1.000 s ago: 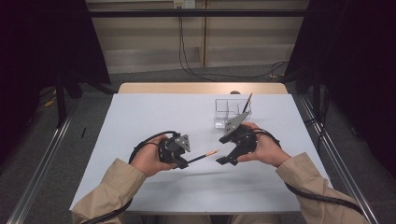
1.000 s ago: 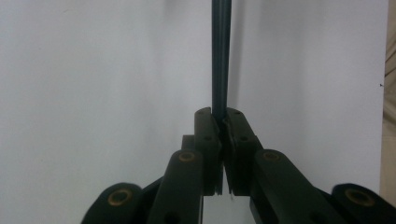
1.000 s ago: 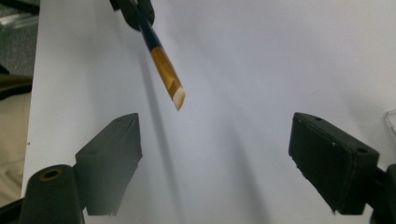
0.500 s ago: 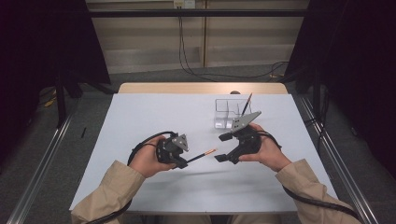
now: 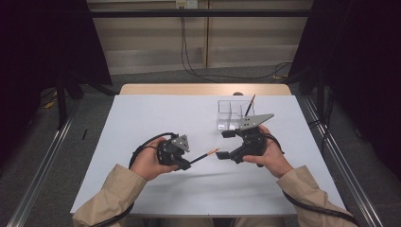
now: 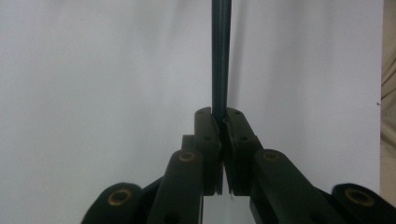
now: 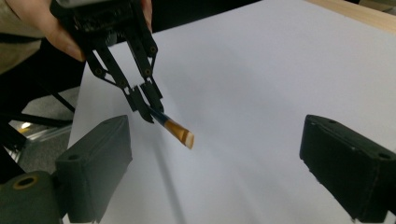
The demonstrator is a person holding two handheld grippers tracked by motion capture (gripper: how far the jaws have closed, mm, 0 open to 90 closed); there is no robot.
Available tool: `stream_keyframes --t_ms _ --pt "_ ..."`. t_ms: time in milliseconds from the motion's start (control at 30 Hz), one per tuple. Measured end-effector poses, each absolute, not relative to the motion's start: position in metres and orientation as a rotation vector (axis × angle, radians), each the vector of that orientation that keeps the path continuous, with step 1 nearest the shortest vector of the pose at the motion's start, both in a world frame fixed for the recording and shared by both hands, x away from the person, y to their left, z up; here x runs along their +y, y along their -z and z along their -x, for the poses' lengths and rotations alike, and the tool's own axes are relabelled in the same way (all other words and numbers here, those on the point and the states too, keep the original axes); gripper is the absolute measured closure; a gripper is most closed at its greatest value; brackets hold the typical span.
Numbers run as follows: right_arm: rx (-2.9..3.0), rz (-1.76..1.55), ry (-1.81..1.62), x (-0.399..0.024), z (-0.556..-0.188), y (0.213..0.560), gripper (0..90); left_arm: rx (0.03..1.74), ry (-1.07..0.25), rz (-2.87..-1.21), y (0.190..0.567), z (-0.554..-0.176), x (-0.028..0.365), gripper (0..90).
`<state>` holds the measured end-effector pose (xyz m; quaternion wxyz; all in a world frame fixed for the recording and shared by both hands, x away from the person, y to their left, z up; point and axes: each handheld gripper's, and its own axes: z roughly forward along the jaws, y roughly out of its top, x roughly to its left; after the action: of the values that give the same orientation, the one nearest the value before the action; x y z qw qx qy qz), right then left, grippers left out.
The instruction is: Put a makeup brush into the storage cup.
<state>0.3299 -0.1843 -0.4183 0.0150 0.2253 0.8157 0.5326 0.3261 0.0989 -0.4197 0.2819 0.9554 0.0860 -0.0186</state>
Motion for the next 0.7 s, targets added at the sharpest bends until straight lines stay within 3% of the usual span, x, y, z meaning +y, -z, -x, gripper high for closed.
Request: stream_keyframes --t_ms 700 --pt "2.428 -0.739 -1.799 -0.184 -0.326 0.419 7.4 0.299 0.067 -2.430 0.423 -0.323 0.110 85.3"
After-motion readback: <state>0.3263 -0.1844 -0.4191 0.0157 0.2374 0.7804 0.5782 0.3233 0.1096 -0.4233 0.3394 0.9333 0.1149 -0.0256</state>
